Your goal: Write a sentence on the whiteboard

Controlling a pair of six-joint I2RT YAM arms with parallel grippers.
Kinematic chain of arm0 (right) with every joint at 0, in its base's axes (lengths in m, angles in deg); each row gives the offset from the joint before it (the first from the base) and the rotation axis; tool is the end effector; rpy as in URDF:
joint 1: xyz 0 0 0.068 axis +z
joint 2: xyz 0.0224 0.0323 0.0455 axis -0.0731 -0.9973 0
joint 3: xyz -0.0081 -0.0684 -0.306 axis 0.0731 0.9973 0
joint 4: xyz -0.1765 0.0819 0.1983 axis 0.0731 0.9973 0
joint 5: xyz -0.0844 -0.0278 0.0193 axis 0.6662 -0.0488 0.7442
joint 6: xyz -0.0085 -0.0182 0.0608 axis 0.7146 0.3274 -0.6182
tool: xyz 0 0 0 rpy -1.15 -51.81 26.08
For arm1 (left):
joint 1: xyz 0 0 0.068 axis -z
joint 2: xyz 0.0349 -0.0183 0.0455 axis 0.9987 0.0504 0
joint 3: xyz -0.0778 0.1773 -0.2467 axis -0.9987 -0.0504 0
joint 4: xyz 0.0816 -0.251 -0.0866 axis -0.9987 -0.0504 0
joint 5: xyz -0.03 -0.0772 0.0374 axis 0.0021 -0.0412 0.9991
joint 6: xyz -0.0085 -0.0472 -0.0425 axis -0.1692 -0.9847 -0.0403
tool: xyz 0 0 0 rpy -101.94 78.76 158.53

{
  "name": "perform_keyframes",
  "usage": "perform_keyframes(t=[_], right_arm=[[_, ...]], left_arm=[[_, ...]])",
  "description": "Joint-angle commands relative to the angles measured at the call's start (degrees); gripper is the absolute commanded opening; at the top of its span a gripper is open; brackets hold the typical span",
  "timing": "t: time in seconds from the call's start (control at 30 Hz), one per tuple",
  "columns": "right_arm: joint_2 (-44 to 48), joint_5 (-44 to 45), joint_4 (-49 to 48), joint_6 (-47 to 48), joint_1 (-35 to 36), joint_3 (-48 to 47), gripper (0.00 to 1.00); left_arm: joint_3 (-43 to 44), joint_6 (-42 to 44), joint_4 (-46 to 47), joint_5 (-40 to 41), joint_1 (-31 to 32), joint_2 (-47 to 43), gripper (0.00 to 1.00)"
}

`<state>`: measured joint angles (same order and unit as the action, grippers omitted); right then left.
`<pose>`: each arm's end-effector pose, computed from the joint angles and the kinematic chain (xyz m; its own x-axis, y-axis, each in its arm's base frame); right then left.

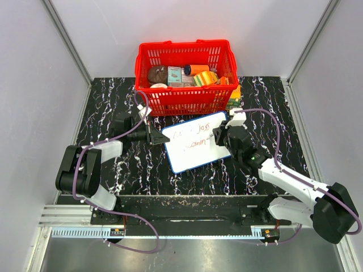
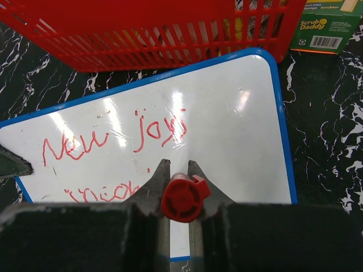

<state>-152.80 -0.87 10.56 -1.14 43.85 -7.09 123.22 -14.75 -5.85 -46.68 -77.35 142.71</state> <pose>0.2111 0.1514 0.2883 -0.3409 0.1473 -0.9285 -0.2207 0.9475 0.2314 0.3020 -0.0951 0.2066 -0.7713 -0.0881 -0.6304 0.5617 0.3718 -0.7391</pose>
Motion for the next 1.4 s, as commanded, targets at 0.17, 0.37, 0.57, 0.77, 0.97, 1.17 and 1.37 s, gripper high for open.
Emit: perform_keyframes(t=[0.17, 0.37, 0.57, 0.77, 0.97, 1.17, 1.37], right_arm=[[1.3, -2.0, 0.2, -0.5, -0.5, -0.1, 0.00], [2.4, -2.1, 1.4, -0.9, -0.5, 1.4, 0.00], [3.0, -1.4, 1.9, -0.5, -0.5, 2.0, 0.00], [2.4, 0.7, 1.7, -0.1, -0.5, 0.9, 0.00], [1.0, 2.2, 0.8, 0.8, -0.5, -1.2, 0.00], [0.5, 2.8, 0.1, 1.3, -0.5, -2.3, 0.00], [0.4, 3.1, -0.6, 1.5, -0.8, -3.0, 0.00]], left_arm=[[-0.4, 6.7, -0.1, 6.9, 0.5, 0.0, 0.00], [-0.4, 6.7, -0.2, 6.8, 0.5, 0.0, 0.00], [-0.4, 6.7, -0.2, 6.9, 0.5, -0.1, 0.00], [-0.4, 6.8, -0.2, 6.9, 0.5, -0.1, 0.00], [-0.4, 6.7, -0.2, 6.8, 0.5, -0.1, 0.00], [-0.4, 6.7, -0.1, 6.8, 0.5, -0.1, 0.00], [-0.5, 6.7, -0.1, 6.9, 0.5, -0.1, 0.00]])
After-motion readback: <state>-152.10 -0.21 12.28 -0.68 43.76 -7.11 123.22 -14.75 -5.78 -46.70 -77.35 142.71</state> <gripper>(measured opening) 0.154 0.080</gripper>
